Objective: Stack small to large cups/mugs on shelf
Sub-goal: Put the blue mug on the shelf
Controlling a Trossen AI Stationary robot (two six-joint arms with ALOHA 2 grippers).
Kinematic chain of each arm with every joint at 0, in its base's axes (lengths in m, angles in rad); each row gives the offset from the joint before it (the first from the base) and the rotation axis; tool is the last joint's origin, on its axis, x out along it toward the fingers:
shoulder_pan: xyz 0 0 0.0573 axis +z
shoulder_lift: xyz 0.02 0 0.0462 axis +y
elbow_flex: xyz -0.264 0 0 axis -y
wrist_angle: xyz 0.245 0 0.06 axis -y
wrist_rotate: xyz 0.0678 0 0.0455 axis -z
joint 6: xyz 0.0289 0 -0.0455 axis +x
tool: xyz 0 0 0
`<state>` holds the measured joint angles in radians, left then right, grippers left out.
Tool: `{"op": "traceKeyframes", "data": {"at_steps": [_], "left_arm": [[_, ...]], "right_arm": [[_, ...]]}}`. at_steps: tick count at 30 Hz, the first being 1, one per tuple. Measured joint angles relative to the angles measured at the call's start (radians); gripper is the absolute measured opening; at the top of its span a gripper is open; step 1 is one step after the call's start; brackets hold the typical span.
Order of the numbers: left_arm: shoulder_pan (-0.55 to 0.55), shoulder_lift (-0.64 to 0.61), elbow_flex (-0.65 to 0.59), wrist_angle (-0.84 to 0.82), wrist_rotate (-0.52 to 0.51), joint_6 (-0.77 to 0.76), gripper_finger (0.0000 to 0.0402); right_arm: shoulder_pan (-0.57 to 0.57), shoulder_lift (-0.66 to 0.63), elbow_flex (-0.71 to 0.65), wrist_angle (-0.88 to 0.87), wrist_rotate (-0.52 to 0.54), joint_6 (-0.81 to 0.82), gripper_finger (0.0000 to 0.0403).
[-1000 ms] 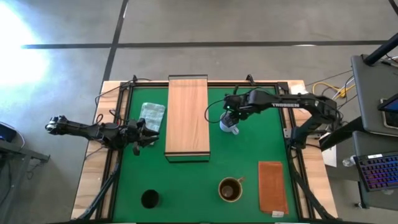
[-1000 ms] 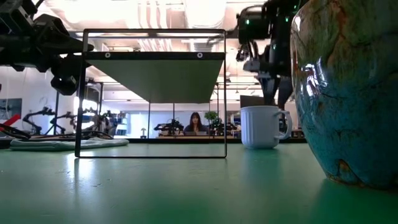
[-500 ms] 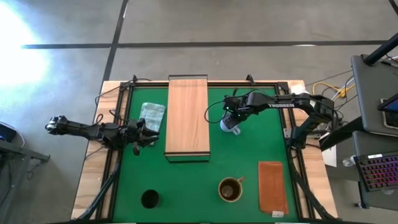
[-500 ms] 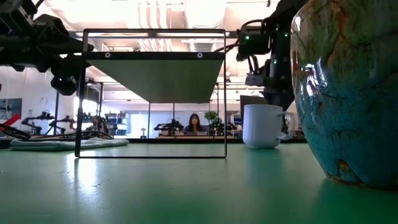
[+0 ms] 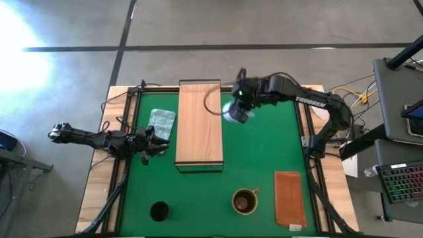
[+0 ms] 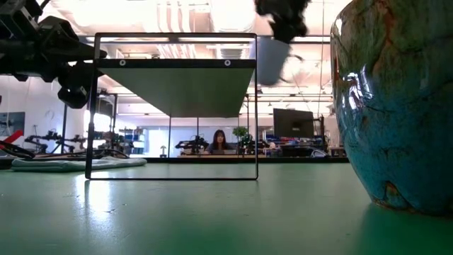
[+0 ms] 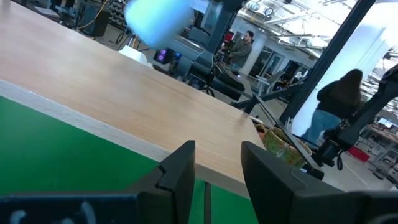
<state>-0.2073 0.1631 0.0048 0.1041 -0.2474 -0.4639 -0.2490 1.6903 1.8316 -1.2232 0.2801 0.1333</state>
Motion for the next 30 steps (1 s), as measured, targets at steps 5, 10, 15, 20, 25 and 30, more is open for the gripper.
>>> {"op": "traceKeyframes", "data": {"at_steps": [5, 10, 15, 20, 25, 30], "left_arm": [[0.000, 0.000, 0.000, -0.001, 0.000, 0.000, 0.0116], [0.000, 0.001, 0.000, 0.000, -0.001, 0.000, 0.0116], [0.000, 0.001, 0.000, -0.001, 0.001, 0.000, 0.0116], [0.000, 0.000, 0.000, 0.000, 0.003, 0.000, 0.0116], [0.000, 0.000, 0.000, -0.002, 0.003, 0.000, 0.0116], [0.001, -0.001, 0.000, 0.012, -0.010, 0.005, 0.0116]], "right_arm": [[-0.056, 0.182, 0.334, -0.005, -0.077, -0.167, 0.0009], [-0.133, 0.340, 0.475, 0.049, -0.139, -0.272, 0.0009], [-0.175, 0.386, 0.428, 0.108, -0.182, -0.256, 0.0009], [-0.159, 0.421, 0.480, 0.172, -0.201, -0.285, 0.0009], [-0.149, 0.434, 0.512, 0.191, -0.271, -0.240, 0.0009], [-0.143, 0.440, 0.511, 0.149, -0.268, -0.230, 0.0009]]}}
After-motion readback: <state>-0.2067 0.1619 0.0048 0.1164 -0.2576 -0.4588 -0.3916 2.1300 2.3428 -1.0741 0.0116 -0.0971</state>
